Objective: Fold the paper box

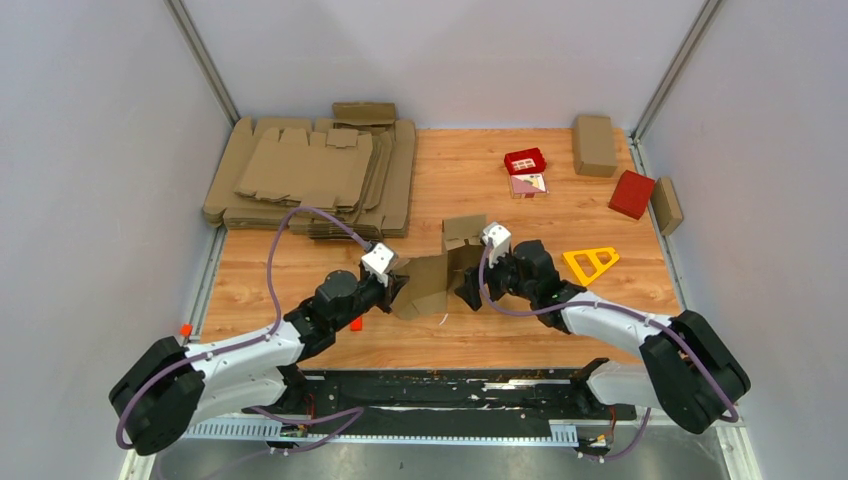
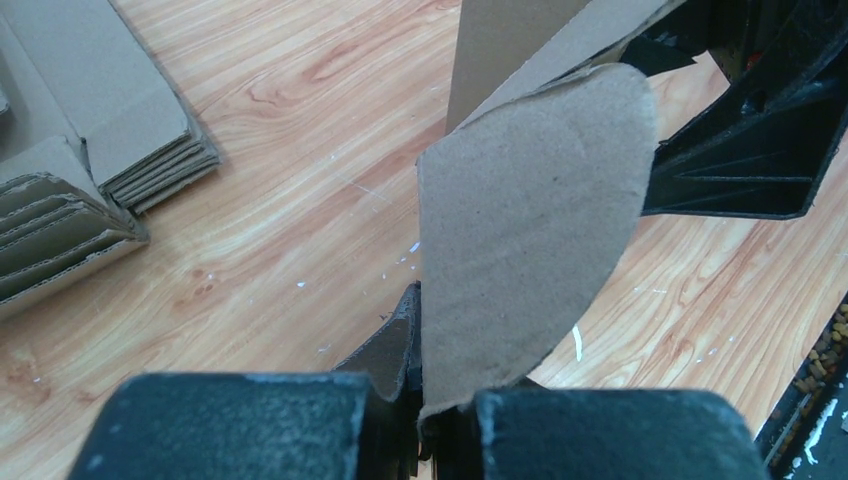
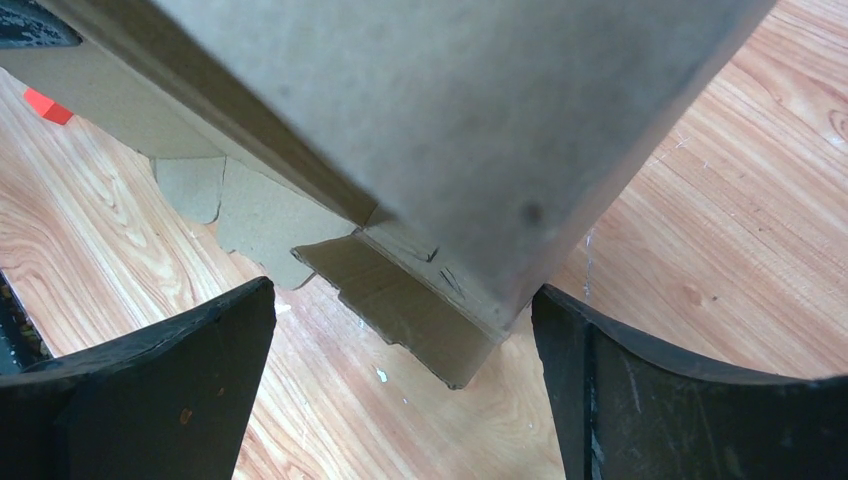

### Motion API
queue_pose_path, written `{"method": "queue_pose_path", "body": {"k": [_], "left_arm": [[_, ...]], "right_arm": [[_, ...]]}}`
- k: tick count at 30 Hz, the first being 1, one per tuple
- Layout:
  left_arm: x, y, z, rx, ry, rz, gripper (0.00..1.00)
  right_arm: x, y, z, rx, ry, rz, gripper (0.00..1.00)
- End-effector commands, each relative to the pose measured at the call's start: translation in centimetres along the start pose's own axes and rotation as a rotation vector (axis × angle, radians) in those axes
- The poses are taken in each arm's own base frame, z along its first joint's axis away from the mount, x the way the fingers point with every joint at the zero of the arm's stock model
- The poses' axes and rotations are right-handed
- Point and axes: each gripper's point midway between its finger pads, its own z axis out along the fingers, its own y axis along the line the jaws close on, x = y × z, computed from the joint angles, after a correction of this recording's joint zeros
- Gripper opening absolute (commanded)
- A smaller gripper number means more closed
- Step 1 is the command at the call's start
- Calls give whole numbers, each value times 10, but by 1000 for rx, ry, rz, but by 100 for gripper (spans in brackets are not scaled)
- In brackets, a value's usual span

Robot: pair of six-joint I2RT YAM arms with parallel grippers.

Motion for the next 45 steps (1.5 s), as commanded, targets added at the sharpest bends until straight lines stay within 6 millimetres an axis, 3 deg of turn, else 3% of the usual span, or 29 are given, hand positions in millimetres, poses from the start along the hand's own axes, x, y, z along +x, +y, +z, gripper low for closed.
{"method": "queue_pose_path", "body": {"k": [1, 14, 23, 31, 36, 45], "left_arm": [[9, 5, -3, -27, 60, 16, 5], [0, 25, -19, -134, 62, 74, 5], [2, 11, -11, -56, 57, 59, 5], [1, 7, -10, -32, 45, 55, 5], [4, 7, -9, -30, 53, 55, 5], [6, 4, -6, -15, 60, 51, 5]], "right_arm": [[-5, 6, -6, -21, -32, -46, 100], [-15, 14, 1, -49, -50, -100, 100], [1, 2, 9, 56, 34, -131, 99], [-16, -19, 9, 192, -32, -104, 79], [-22, -15, 18, 161, -43, -111, 74], [-18, -14, 33, 151, -25, -47, 51]]}}
